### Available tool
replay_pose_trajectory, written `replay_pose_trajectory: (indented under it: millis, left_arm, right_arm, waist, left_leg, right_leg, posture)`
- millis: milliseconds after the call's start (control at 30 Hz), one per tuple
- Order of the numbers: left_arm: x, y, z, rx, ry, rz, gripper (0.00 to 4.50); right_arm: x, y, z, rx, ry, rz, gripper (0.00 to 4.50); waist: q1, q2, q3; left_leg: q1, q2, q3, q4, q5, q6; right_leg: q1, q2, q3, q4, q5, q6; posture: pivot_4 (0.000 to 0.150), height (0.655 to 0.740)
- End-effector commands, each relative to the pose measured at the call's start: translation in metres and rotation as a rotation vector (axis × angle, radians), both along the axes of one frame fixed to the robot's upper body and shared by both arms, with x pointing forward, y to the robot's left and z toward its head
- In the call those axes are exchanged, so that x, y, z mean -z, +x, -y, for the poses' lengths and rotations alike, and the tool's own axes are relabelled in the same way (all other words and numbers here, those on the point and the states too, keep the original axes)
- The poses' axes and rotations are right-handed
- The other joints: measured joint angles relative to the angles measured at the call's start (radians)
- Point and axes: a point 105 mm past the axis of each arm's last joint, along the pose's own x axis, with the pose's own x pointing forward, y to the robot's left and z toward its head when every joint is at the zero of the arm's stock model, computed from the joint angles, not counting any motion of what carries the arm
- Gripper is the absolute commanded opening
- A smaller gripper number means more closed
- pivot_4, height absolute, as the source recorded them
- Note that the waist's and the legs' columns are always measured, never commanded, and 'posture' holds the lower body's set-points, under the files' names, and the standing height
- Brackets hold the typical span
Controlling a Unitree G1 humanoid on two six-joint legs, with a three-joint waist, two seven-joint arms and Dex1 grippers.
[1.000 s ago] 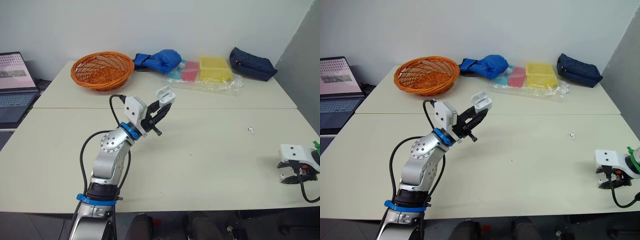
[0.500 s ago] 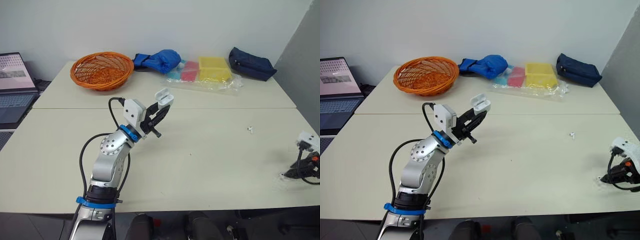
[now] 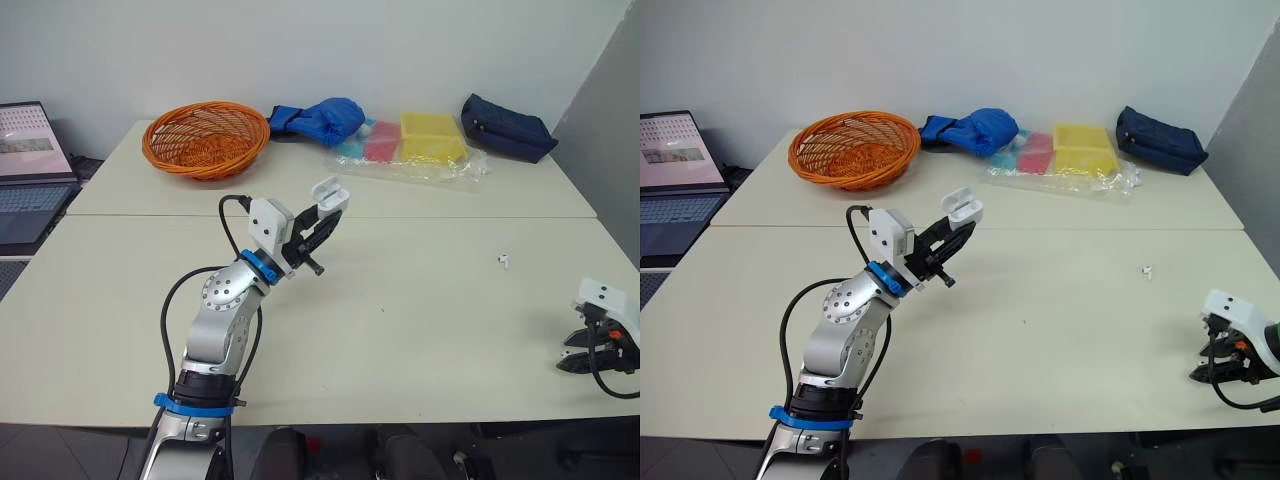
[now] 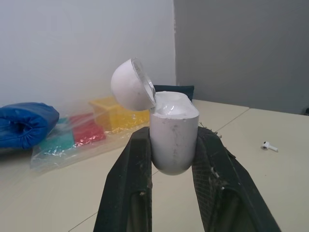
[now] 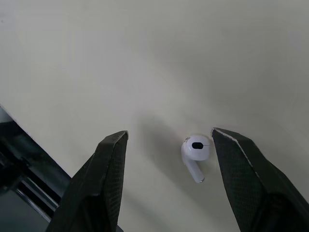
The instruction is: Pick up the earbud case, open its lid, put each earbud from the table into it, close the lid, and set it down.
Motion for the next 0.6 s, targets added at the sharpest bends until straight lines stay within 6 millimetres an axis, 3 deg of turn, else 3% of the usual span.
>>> replay_pose_trajectory:
  millis: [33,600]
  left_arm:
    - [-0.015,-0.006,0.004,0.019,-0.019,0.056,0.74]
    - [-0.016,-0.008,0.006,0.026,-0.016,0.049,0.74]
  right_arm:
    - [-0.012,0.006,0.005,-0.031,-0.061,0.077,2.87]
    - [0.003,0.003,0.009,0.002,-0.069,0.07,2.87]
  waist:
    - [-0.002,0.0,0.0]
    - [-0.001,0.0,0.0]
  left_leg:
    - [0.0,0.0,0.0,0.0,0.0,0.0]
    - [0.0,0.0,-0.001,0.0,0.0,0.0]
  right_leg:
    - [0.0,0.0,0.0,0.0,0.0,0.0]
    - [0.0,0.0,0.0,0.0,0.0,0.0]
  posture:
    - [0.15,0.74]
    - [0.15,0.74]
